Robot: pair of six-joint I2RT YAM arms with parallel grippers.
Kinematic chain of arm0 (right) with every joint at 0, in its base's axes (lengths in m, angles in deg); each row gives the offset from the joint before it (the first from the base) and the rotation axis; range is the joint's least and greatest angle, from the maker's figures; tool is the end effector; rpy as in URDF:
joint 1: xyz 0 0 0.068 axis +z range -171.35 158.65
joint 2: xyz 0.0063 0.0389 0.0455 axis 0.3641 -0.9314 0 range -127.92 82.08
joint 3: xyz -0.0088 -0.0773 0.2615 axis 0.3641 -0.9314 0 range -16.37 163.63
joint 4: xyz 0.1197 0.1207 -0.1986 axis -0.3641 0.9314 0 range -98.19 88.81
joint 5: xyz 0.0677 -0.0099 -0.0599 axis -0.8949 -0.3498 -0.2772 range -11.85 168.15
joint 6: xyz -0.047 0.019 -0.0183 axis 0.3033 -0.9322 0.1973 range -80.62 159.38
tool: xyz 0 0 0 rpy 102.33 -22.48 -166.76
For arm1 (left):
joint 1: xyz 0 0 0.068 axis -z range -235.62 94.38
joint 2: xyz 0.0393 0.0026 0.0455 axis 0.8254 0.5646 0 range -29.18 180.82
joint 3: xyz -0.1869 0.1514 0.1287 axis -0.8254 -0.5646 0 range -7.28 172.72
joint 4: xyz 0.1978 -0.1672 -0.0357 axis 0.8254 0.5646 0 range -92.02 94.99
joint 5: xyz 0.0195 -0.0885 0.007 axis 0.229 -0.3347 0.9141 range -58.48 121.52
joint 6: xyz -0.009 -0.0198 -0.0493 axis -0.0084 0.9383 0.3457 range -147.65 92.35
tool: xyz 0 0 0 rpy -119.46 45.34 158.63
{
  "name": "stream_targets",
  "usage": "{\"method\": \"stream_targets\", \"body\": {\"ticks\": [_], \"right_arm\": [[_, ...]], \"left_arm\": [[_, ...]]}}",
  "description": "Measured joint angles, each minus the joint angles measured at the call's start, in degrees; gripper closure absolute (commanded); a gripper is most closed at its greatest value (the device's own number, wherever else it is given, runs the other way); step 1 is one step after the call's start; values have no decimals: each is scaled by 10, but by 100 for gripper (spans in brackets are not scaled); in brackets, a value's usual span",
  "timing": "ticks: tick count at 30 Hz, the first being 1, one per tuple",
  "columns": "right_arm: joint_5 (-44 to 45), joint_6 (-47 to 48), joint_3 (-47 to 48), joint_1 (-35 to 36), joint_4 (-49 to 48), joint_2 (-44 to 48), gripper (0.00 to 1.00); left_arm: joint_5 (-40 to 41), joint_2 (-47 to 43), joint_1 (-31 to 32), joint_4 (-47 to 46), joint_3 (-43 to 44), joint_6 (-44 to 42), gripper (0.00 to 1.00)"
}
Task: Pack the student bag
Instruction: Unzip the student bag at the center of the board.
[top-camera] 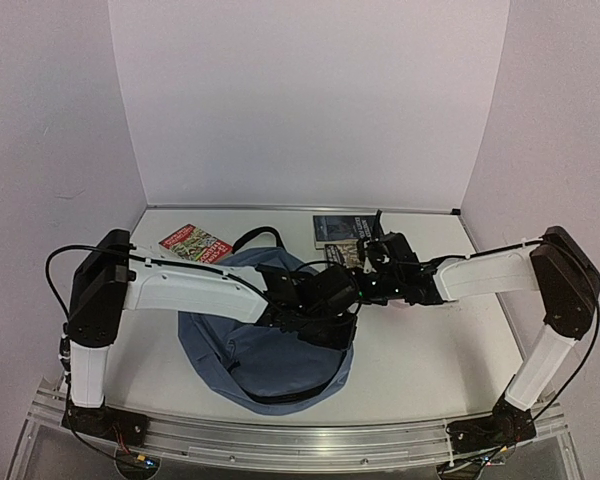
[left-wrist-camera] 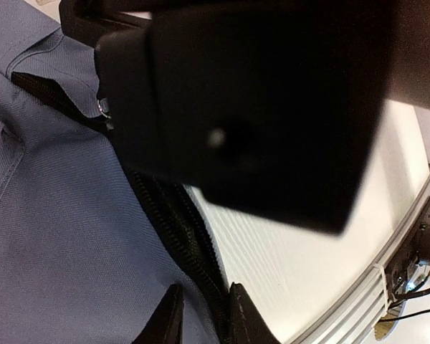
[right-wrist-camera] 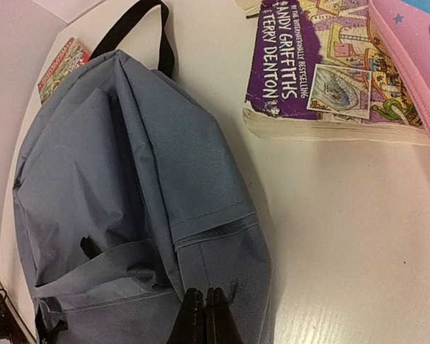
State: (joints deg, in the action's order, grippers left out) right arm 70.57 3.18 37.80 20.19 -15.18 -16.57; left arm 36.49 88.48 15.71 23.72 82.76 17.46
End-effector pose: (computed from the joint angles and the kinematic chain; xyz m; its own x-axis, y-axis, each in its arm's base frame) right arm 0.2688 0.2445 0.1792 -0.8022 0.0715 -0.5928 -0.3246 0.7811 0.5334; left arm 0.1479 -0.4279 0.1991 -0.8382 0.2759 -0.4704 0.4725 0.7982 -0.3737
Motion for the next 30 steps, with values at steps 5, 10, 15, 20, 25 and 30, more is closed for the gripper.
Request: {"method": "stream_targets", "body": {"ticks": [5,10,15,20,25,30], "right_arm": [[0,0,0,0,-1,0,100],[0,0,0,1,0,0,100],[-7,0,0,4,-1,0,100],[-18,-3,0,7,-4,-1,100],[-27,-7,5,9,-9,-19,100],[-37,-9,15,11,-11,-41,100]], "left_arm": [[6,0,3,-1,-4,9,99],[12,-8,8,-26,-28,14,100],[15,-46,9,-63,-98,35,100],[23,-90,6,-100,-170,47,100],[13,-111,10,-135,-203,43,100],[-13,-114,10,-174,-225,21,100]]}}
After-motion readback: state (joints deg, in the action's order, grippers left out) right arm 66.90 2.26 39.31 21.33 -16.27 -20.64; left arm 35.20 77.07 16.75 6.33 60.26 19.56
